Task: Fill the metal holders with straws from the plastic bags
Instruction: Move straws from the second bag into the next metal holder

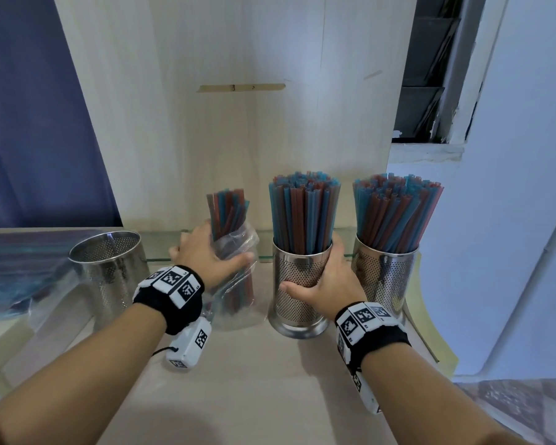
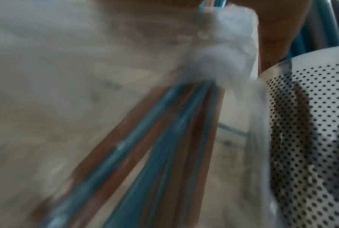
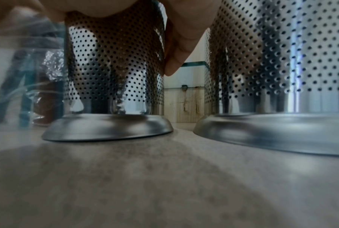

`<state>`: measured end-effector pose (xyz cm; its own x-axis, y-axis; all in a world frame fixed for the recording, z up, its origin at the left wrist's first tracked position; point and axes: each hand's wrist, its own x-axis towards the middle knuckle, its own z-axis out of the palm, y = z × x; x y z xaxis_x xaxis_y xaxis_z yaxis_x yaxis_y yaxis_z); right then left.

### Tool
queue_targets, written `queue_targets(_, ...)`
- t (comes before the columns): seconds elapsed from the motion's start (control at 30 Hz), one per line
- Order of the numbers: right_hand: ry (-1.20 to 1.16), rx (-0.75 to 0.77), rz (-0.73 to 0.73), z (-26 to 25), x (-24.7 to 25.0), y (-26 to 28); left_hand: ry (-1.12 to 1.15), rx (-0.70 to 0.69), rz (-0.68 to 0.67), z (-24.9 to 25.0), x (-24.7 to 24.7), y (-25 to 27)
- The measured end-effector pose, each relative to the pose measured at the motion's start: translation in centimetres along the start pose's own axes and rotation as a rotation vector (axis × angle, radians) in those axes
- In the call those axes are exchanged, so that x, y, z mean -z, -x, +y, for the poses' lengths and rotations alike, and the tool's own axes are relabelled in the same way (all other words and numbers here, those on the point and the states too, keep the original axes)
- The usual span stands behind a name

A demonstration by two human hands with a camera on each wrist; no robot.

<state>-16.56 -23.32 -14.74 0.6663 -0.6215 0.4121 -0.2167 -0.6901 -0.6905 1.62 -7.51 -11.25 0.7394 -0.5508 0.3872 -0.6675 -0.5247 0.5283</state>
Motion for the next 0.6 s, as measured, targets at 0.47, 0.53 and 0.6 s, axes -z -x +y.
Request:
queue_targets(0.47,-0.013,0.018,0.004,0.5,-0.2,-0.2,0.431,0.086,-0.021,5.2,-1.1,-3.4)
queue_targets(0.53,-0.021,0.02,0.001,0.5,-0.1,-0.2,0.46,0.107,-0.015,4.9,-1.3,-3.7)
queue_targets(0.6,-0.035,0.019,0.004,0.5,-0.1,-0.2,0.519,0.146,-0.012,4.4,-1.3,-3.9)
